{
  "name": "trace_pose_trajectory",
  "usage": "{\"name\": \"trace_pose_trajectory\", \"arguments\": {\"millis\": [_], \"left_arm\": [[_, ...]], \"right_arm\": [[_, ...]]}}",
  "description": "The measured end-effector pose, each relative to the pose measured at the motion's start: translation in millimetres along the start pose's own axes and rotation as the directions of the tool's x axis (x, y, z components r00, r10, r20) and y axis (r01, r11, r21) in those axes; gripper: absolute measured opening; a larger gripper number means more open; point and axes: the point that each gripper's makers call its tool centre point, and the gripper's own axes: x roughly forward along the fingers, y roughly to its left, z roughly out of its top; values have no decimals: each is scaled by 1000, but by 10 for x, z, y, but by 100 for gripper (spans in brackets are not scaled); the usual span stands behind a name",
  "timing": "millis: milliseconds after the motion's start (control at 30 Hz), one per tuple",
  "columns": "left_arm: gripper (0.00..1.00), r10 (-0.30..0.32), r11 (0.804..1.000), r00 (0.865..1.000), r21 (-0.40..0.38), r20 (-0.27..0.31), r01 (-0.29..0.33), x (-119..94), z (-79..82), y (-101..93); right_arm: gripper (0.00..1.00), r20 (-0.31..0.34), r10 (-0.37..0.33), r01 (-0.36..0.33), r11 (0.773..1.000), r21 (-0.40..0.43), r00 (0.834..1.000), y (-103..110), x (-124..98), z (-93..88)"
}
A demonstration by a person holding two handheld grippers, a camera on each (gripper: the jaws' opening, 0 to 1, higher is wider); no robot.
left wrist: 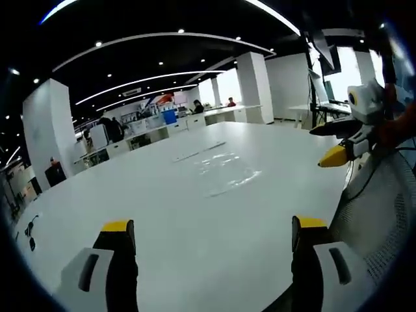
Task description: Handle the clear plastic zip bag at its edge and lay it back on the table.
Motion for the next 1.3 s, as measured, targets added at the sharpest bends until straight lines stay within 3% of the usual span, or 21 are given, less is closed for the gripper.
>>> {"name": "trace_pose_trajectory", "arguments": {"millis": [467, 1300], "left_arm": [[99, -18, 1000, 1000, 14, -15, 18, -7, 6, -108], [99, -21, 1000, 1000, 8, -18, 21, -5, 0, -90]], "right_arm": [[94, -10, -7, 7, 1000, 1, 1000, 0, 0, -14], [94, -29, -4, 4, 1000, -6, 1000, 27, 5, -39]]}}
